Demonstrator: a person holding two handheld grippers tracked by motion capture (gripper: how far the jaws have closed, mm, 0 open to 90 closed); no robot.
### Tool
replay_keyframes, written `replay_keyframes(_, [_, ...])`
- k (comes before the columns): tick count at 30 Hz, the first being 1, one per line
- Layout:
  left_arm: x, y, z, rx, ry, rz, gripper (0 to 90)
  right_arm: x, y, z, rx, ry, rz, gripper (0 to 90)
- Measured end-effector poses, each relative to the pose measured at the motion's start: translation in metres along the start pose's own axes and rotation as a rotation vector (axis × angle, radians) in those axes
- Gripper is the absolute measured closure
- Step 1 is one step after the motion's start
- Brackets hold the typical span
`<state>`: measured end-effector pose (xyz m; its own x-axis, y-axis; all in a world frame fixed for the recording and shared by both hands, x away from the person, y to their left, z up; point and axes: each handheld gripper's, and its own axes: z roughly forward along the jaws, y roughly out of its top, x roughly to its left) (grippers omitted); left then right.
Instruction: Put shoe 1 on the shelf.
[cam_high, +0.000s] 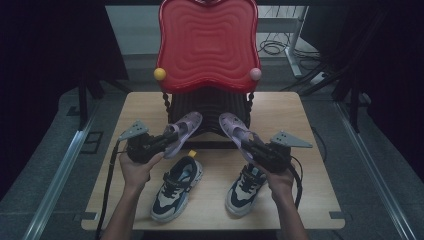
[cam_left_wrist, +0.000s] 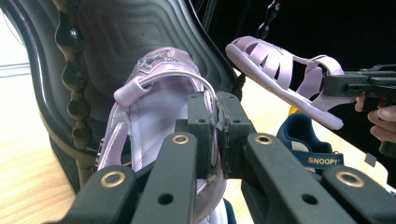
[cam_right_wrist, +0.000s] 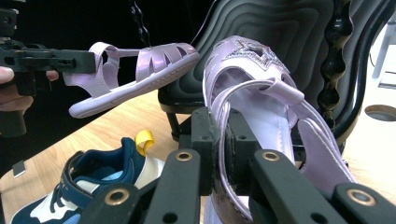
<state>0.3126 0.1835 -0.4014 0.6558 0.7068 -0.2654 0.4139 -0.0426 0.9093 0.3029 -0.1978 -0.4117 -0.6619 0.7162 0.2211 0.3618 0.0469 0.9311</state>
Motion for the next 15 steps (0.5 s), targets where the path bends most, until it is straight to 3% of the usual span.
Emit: replay_keyframes(15, [-0.0005,0.0055,0.0098,-0.004,0.007,0.005,85.5,-0.0011,0.0068,0.0074,-0.017,-0.014,0.011,84.9])
